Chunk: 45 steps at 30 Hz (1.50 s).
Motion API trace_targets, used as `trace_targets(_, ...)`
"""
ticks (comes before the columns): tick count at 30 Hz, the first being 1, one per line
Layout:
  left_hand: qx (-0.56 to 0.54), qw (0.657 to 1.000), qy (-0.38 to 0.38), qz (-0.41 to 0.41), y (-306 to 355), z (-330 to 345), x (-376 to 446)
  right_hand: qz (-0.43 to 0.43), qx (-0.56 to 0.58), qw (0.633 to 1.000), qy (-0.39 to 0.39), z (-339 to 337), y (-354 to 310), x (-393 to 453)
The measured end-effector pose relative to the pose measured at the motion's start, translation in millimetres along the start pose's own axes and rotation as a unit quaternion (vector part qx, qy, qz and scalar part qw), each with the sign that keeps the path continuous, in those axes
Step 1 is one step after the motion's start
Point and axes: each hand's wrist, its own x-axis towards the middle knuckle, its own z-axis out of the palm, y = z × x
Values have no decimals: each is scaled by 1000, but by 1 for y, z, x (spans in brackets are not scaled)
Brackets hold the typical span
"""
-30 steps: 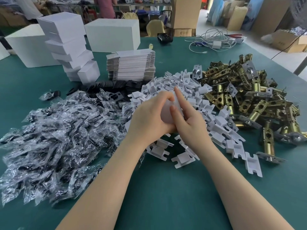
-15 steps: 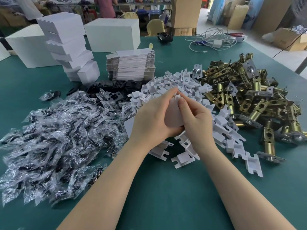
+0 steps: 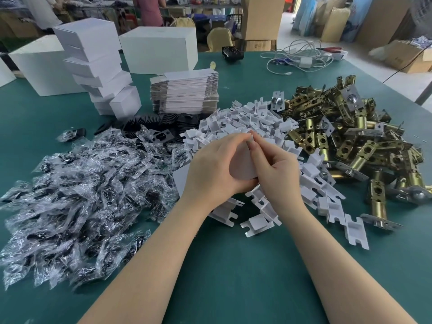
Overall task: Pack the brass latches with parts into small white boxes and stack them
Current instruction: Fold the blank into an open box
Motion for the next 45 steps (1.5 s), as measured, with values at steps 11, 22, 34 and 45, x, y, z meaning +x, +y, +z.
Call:
trace_targets(11,3,999,7,-31,-3,-2,2,-42,-70,990,-116,2,6,-3)
trace_targets(22,77,997,17,24,-5,5,4,3,-29,996,-89,0,12,0)
trace_targets(34,-230,965,-41,-120,-10,-8,7,267,186,944,50,-22,5,23)
trace_targets(45,-256,942,-47,-214,-19,6,7,4,-64,994,-84,1,21,5)
